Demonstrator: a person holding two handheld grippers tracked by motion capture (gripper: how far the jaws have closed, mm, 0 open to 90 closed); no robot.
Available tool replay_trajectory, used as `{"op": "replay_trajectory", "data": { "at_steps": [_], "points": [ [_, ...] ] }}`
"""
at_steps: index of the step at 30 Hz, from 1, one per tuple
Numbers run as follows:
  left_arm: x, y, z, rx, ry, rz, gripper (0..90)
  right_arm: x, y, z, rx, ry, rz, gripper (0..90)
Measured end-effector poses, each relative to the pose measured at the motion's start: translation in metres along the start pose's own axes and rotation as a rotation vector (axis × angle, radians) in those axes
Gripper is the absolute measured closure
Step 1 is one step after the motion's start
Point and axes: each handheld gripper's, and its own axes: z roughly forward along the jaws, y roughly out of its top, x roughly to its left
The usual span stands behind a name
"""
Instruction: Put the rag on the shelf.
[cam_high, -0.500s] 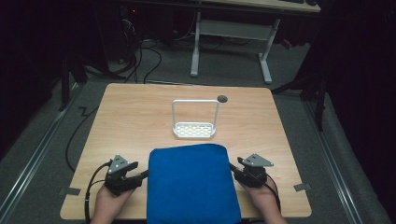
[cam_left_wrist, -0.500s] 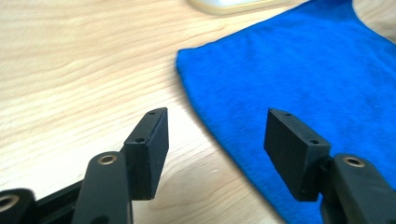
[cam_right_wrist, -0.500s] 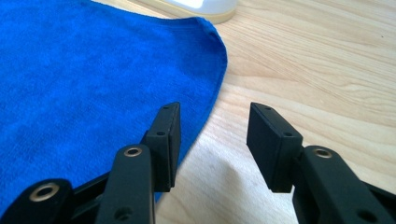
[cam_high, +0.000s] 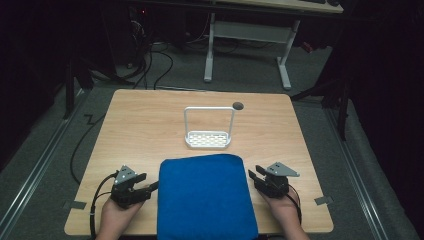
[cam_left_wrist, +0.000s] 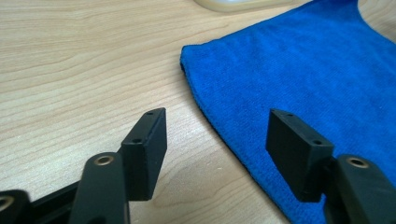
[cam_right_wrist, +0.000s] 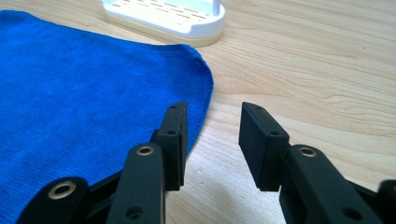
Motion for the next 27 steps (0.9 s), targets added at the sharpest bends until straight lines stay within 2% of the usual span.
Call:
{"op": "replay_trajectory", "data": {
  "at_steps": [2, 4, 8, 10, 14, 19, 21, 23, 27],
  "points": [
    [0.0, 0.002, 0.0, -0.007, -0.001, 0.006, 35.7, 0.001, 0.0, 0.0, 0.002, 0.001, -0.002, 62.2],
    [0.002, 0.003, 0.002, -0.012, -0.003, -0.016, 35.7, 0.002, 0.0, 0.0, 0.001, 0.007, -0.008, 61.8],
    [0.004, 0.006, 0.006, -0.015, 0.004, -0.027, 39.3, 0.002, 0.001, 0.0, 0.001, 0.018, -0.011, 61.6],
    [0.006, 0.012, 0.016, -0.003, 0.009, -0.04, 42.2, 0.002, 0.001, 0.001, 0.005, 0.021, -0.009, 61.5],
    [0.007, 0.021, 0.034, 0.022, 0.029, -0.017, 47.3, 0.002, 0.001, 0.002, 0.005, 0.027, -0.016, 60.9],
    [0.012, 0.034, 0.056, 0.046, 0.047, -0.023, 49.2, 0.002, 0.001, 0.001, 0.0, 0.034, -0.02, 60.3],
    [0.014, 0.037, 0.061, 0.043, 0.056, -0.026, 50.5, 0.002, 0.001, 0.0, 0.0, 0.034, -0.017, 60.1],
    [0.016, 0.037, 0.064, 0.034, 0.043, -0.049, 54.6, 0.001, 0.001, 0.001, -0.002, 0.036, -0.018, 59.6],
    [0.014, 0.035, 0.069, 0.046, 0.066, -0.038, 61.6, 0.001, 0.002, 0.002, -0.003, 0.042, -0.018, 59.6]
  ]
}}
